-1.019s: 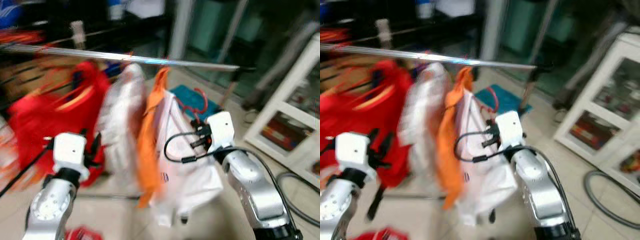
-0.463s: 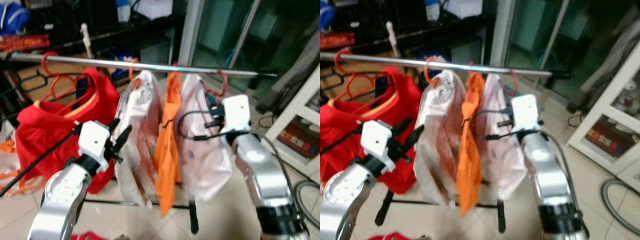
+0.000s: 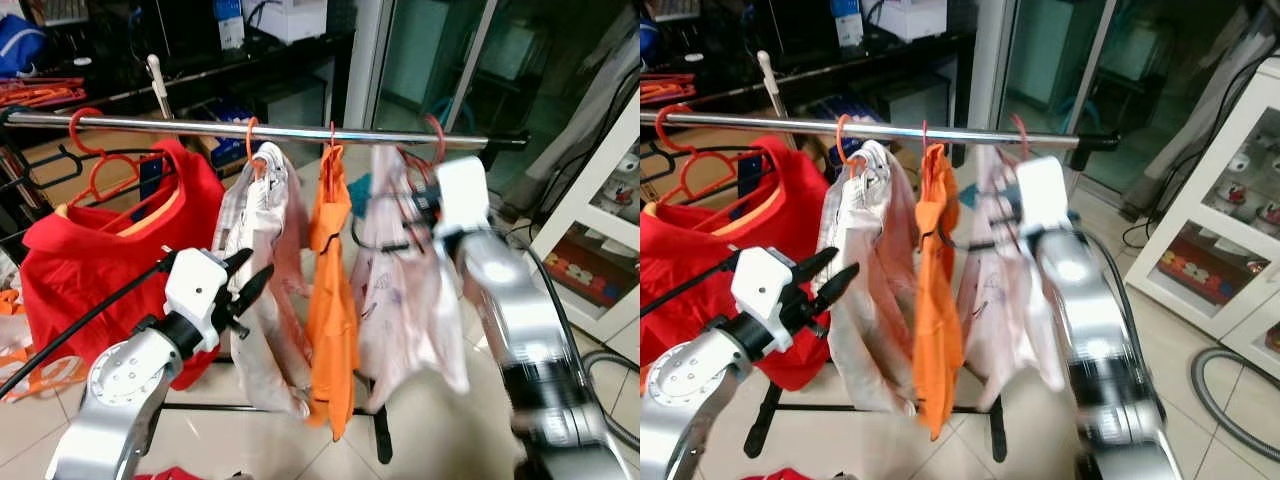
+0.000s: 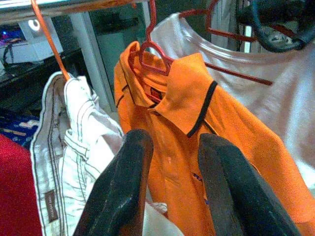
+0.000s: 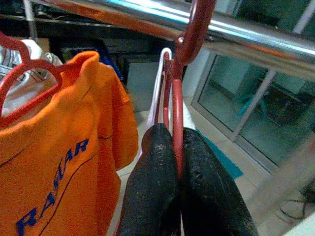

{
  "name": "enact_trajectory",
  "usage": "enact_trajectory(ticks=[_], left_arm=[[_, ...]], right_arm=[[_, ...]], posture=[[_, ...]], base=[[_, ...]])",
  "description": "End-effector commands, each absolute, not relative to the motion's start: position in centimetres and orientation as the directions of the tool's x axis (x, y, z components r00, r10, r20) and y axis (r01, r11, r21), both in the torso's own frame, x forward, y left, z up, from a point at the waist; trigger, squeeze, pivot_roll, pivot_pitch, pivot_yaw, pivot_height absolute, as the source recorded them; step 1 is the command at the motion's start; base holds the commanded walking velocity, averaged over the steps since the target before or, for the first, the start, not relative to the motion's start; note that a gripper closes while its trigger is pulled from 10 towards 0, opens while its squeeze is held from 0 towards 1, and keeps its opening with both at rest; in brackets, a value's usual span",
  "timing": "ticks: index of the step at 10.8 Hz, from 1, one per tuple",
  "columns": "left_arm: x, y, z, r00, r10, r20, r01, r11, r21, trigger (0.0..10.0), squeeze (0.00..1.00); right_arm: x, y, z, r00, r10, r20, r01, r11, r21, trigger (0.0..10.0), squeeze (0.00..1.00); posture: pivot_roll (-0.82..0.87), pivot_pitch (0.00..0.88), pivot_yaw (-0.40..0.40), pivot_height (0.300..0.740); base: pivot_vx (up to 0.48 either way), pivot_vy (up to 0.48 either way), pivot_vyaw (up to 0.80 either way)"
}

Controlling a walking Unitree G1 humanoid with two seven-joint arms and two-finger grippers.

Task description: Hang hanger

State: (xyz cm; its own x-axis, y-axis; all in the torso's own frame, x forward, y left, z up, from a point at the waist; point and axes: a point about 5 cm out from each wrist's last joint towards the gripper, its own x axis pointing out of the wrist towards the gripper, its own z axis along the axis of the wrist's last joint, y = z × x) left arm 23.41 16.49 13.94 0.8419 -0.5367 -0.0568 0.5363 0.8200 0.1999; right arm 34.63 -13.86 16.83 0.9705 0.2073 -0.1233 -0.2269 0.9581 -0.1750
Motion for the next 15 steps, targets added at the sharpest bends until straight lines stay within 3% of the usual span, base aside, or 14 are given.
enact_trajectory(ticks=[1,3,6,9,12,15], left_arm=[[23.2,16.2,14.4,0.820,-0.569,-0.054,0.568,0.800,0.194,10.0,0.00],[22.2,15.2,15.2,0.733,-0.678,-0.056,0.677,0.719,0.154,10.0,0.00],[21.4,13.6,17.1,0.601,-0.799,-0.015,0.796,0.597,0.096,10.0,0.00],[21.6,13.8,17.2,0.604,-0.796,-0.031,0.795,0.600,0.091,10.0,0.00],[21.4,13.8,17.1,0.605,-0.795,-0.042,0.795,0.600,0.088,10.0,0.00],[21.9,13.7,17.2,0.591,-0.806,-0.048,0.806,0.587,0.077,10.0,0.00]], right_arm=[[35.3,-13.8,16.7,0.960,0.216,-0.177,-0.252,0.944,-0.214,10.0,0.00],[36.7,-14.0,15.4,0.949,0.177,-0.261,-0.228,0.957,-0.180,10.0,0.00],[38.1,-15.7,15.8,0.962,0.094,-0.258,-0.142,0.974,-0.177,10.0,0.00],[38.4,-16.1,17.3,0.980,0.100,-0.173,-0.128,0.979,-0.157,10.0,0.00],[36.2,-16.3,17.6,0.990,0.107,-0.097,-0.120,0.984,-0.131,10.0,0.00],[36.6,-16.8,17.8,0.985,0.098,-0.139,-0.120,0.981,-0.156,10.0,0.00]], posture=[[-0.05,0.000,-0.033,0.740],[-0.04,0.000,-0.037,0.740],[-0.03,0.000,-0.026,0.740],[-0.04,0.000,-0.020,0.740],[-0.04,0.000,-0.021,0.740],[-0.06,0.000,0.000,0.740]], base=[[0.000,0.000,0.00],[0.000,0.000,0.00],[0.000,0.000,0.00],[0.000,0.000,0.00],[0.000,0.000,0.00],[0.000,0.000,0.00]])
